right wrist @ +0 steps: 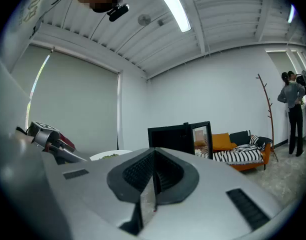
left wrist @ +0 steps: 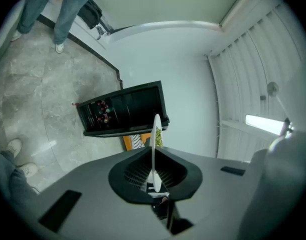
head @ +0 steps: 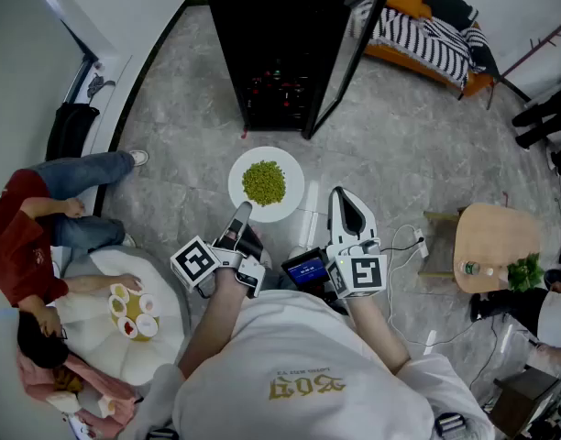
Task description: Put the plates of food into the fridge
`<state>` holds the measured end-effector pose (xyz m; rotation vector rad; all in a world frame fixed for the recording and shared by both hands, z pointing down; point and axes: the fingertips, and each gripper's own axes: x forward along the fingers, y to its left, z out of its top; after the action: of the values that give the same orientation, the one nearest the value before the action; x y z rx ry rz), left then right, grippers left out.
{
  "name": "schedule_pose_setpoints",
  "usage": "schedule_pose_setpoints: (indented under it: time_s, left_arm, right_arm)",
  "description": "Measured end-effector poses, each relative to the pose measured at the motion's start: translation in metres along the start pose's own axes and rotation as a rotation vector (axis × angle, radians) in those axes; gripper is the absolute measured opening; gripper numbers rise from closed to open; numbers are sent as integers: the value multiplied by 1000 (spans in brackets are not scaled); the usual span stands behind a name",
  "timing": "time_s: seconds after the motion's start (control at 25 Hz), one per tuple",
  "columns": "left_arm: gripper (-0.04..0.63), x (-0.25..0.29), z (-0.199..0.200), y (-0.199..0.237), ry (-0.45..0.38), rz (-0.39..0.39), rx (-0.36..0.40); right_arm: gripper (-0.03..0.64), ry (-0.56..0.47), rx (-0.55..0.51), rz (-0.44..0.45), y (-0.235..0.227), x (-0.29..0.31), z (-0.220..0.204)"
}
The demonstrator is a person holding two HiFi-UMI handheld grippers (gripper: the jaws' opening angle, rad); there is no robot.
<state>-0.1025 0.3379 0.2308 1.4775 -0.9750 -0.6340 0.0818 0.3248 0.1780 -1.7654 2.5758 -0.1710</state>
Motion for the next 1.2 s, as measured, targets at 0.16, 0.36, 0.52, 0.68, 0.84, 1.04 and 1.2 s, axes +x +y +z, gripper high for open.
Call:
schedule_pose_setpoints:
  time_s: [0.16, 0.36, 0.52, 0.68, 0.84, 1.04, 1.2]
  left_arm:
    - [17, 1, -1, -1, -3, -8, -8]
    - [17, 0, -1, 0, -8, -5, -7]
    - [17, 1, -2, 0, -18, -4, -25]
    - [17, 1, -3, -1, -30, -12, -30]
    - [17, 1, -4, 1, -38, -12, -28]
    - [17, 10, -14, 2, -39, -11, -30]
    - [17, 25, -22, -4, -43, -19, -29]
  right_arm:
    - [8, 1, -2, 5, 1, 0, -1]
    - [8, 2, -2, 13, 0, 1, -2]
    - [8, 0, 1, 15, -2, 2, -2]
    - [8, 1, 28, 14, -7, 2, -4]
    - [8, 5, 28, 19, -8, 0, -9]
    - [8, 7, 23, 17, -22, -4, -10]
    - [8, 1, 27, 18, -40, -1, -9]
